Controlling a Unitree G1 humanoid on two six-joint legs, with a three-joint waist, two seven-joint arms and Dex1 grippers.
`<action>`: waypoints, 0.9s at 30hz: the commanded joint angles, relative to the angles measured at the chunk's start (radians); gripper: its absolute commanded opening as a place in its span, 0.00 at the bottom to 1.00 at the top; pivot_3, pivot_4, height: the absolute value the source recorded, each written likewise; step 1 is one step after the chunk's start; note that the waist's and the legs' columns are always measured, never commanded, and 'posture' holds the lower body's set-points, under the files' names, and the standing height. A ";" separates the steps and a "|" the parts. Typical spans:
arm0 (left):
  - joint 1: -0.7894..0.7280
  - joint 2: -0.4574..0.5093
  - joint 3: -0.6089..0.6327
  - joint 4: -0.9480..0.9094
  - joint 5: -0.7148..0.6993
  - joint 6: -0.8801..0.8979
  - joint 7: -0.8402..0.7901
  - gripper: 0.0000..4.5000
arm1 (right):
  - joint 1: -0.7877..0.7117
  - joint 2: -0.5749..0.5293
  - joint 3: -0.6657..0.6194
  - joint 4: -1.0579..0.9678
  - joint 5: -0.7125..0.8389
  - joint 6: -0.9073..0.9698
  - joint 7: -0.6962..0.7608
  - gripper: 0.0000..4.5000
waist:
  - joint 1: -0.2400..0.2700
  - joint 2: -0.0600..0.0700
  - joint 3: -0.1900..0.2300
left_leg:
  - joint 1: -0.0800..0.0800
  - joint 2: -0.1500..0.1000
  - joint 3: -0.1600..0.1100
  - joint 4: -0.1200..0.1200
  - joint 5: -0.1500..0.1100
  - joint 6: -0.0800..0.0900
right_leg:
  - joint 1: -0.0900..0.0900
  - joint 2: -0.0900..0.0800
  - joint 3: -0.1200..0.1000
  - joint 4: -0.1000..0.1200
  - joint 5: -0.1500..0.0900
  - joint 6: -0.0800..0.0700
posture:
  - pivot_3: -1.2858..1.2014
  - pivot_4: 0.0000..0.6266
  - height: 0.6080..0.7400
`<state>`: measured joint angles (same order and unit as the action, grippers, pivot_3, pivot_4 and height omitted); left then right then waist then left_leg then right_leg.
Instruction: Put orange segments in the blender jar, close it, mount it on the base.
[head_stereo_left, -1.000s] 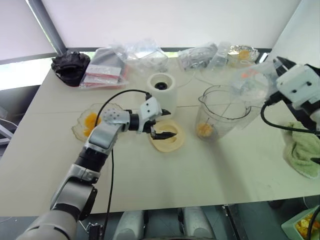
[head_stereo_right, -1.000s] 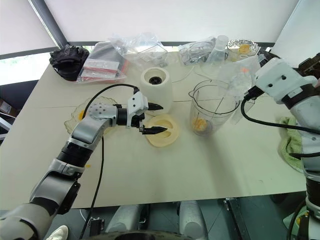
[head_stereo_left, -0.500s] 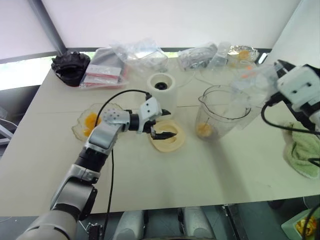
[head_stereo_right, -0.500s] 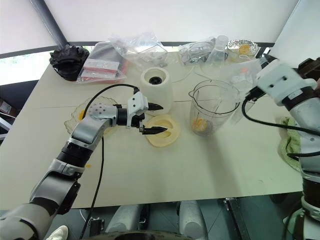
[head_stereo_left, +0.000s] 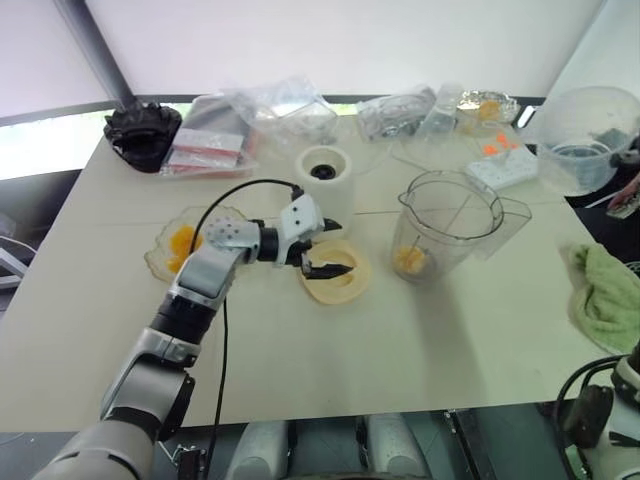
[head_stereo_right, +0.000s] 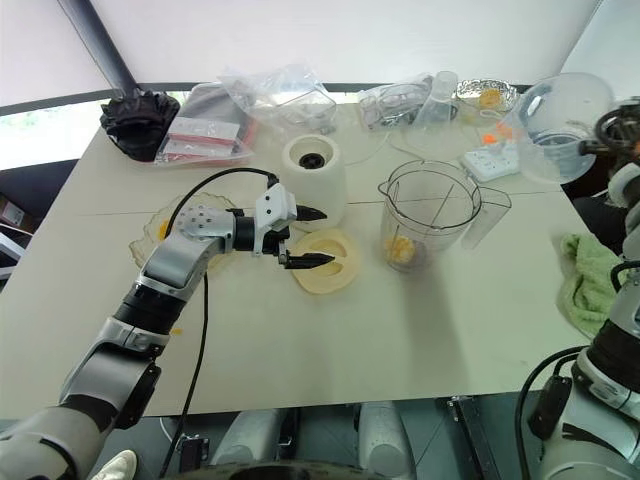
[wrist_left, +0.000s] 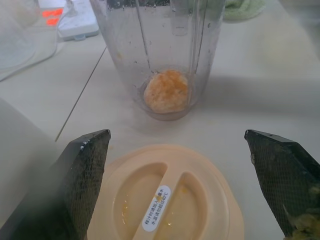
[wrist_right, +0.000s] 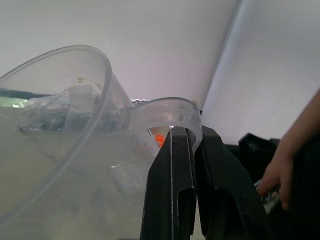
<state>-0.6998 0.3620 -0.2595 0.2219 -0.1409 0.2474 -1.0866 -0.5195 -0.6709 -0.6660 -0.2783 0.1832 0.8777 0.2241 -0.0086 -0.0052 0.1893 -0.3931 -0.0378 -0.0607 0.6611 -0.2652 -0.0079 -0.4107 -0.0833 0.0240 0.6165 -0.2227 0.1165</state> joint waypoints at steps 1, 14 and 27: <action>-0.005 0.003 0.006 -0.031 -0.006 -0.012 0.001 1.00 | 0.009 0.064 -0.163 0.048 0.042 0.023 -0.080 0.01 | 0.001 0.000 0.000 | 0.000 0.000 0.000 0.000 0.000 0.000 | 0.000 0.000 0.000 0.000 0.000 0.000 | 0.52 0.24 1.00; -0.002 0.027 0.009 -0.046 -0.006 -0.007 -0.005 1.00 | 0.195 0.262 -0.213 0.274 0.108 -0.310 -0.137 0.01 | -0.009 0.003 -0.002 | 0.002 0.000 0.001 -0.001 0.000 0.000 | 0.000 0.001 0.000 0.003 0.000 0.001 | 0.52 0.24 1.00; 0.011 0.060 0.033 -0.104 -0.071 0.004 -0.063 1.00 | 0.189 0.296 -0.203 0.523 0.224 -0.527 -0.195 0.01 | -0.009 0.004 -0.001 | 0.002 0.000 0.001 -0.001 0.000 0.000 | 0.000 0.001 0.000 0.003 0.000 0.001 | 0.52 0.24 1.00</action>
<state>-0.6861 0.4133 -0.2517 0.1527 -0.1878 0.2510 -1.1416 -0.3261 -0.3626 -0.8695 0.2508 0.3891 0.3912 0.0323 -0.0175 -0.0011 0.1879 -0.3914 -0.0378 -0.0598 0.6604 -0.2653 -0.0078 -0.4108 -0.0819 0.0243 0.6192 -0.2225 0.1171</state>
